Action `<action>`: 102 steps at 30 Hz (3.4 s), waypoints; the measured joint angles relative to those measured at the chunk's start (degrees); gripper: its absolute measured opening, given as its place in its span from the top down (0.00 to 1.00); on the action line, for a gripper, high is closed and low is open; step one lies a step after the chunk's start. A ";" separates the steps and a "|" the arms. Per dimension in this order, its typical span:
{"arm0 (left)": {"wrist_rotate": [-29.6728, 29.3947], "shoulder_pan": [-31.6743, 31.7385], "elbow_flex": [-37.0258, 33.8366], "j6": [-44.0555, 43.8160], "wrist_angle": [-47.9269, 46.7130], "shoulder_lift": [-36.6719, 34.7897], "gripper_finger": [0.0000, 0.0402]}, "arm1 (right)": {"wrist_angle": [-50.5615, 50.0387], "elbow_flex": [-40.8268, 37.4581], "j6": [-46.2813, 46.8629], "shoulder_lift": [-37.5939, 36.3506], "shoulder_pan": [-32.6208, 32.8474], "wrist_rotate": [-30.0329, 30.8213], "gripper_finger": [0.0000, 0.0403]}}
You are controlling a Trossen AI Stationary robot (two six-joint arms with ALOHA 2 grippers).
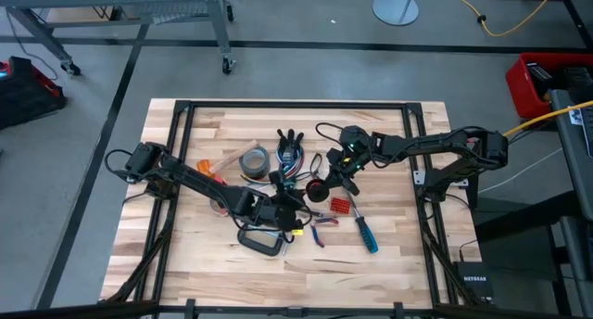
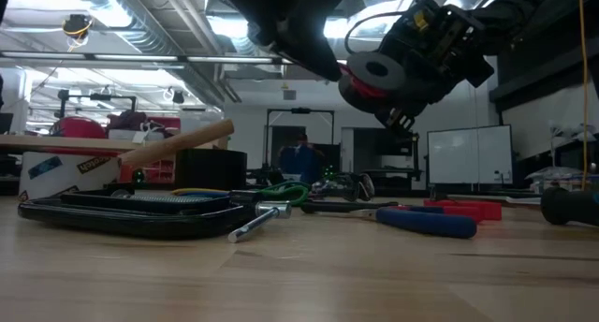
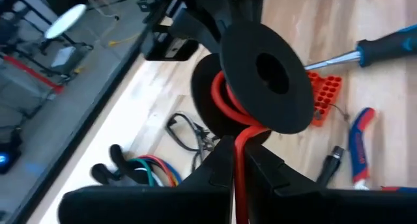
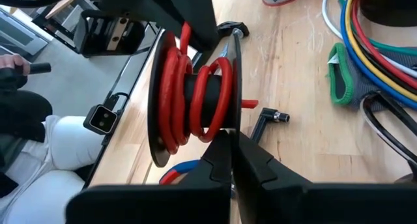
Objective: Coil cords
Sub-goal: Coil the red wire onto a black spool
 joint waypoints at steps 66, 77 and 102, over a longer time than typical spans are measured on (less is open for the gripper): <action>-4.97 4.74 0.04 4.51 15.70 -0.09 0.76 | 0.43 -0.10 3.21 0.09 0.04 3.71 1.00; -4.84 4.85 0.04 4.50 17.77 -0.09 0.75 | 1.65 -0.09 3.27 0.09 0.02 4.21 1.00; -2.88 5.33 0.09 13.71 24.02 -0.20 0.75 | 12.16 -0.20 8.22 0.20 0.00 1.94 1.00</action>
